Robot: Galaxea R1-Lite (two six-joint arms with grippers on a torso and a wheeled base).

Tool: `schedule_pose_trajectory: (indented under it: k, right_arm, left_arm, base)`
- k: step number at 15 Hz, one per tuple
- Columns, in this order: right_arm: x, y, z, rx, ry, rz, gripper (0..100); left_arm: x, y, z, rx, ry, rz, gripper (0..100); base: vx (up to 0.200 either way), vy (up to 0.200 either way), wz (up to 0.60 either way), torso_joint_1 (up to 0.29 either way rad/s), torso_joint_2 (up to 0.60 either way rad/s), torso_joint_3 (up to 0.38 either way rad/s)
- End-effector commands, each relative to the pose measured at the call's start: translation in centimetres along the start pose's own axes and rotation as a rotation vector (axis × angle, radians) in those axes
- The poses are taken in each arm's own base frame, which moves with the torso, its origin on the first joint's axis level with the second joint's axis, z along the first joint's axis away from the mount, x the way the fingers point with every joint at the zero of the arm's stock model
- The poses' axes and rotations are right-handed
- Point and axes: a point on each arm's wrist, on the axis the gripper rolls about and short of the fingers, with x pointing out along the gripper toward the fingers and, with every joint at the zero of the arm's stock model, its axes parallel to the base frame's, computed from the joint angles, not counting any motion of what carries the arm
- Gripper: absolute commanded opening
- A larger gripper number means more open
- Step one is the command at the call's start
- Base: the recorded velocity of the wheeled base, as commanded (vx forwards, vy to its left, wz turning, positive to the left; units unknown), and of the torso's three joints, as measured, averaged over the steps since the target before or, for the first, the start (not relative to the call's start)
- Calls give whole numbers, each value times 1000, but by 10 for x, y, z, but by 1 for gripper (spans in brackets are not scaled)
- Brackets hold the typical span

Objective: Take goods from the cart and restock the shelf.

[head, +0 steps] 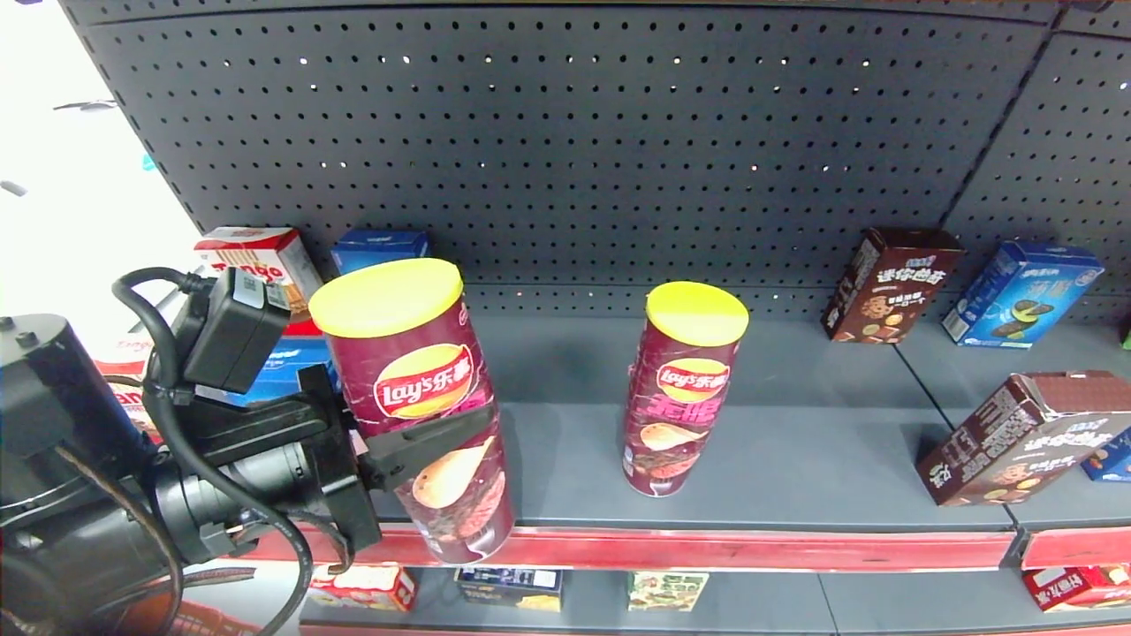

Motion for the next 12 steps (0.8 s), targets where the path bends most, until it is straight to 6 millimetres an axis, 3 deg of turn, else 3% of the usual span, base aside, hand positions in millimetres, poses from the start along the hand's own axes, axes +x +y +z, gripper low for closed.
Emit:
schedule_pose_trajectory:
  k: [1,2,4,5,8,12]
  right_arm:
    - [-2,-1,-1,11,-14,-58,100]
    - [-2,-1,-1,-6,-27,-1,100]
    - [-6,3,-2,-35,-90,327,100]
    - [-6,3,-3,-38,-76,367,100]
    - [-7,4,-3,56,-59,347,100]
    - [-7,4,-3,55,-61,356,100]
  left_arm:
    - [1,0,0,0,-1,-3,0]
    - [1,-1,0,1,0,-9,0]
    - [2,-5,-1,1,3,-25,0]
    - [4,-8,-2,-2,9,-43,0]
    - [14,-6,-1,1,8,-54,0]
    - [24,0,5,8,-9,-51,0]
  base:
    - [0,0,0,0,0,0]
    - [0,0,0,0,0,0]
    - [0,0,0,0,0,0]
    - [0,0,0,0,0,0]
    - [0,0,0,0,0,0]
    - [0,0,0,0,0,0]
